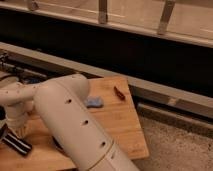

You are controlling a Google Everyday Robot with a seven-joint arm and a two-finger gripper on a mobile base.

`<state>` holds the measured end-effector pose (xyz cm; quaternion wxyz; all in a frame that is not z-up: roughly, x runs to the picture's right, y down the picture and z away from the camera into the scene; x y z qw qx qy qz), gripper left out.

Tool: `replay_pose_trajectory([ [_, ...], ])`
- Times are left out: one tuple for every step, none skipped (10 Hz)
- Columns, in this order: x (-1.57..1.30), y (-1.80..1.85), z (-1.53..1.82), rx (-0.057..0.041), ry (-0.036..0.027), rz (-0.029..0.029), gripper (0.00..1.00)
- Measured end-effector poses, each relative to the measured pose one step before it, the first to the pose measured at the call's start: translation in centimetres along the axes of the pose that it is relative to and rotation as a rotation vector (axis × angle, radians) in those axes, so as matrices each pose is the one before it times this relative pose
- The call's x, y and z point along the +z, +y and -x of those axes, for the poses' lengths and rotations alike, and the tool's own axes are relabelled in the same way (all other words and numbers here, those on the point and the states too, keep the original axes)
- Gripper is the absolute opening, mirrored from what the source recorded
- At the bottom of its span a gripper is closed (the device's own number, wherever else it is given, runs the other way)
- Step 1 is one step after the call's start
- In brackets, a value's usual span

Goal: Push the eraser across the table

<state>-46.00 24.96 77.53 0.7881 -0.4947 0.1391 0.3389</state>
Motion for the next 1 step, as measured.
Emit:
replay_pose_trajectory([
  [0.035, 0.27, 0.074, -0.00476, -0.00179, -0.00214, 0.0],
])
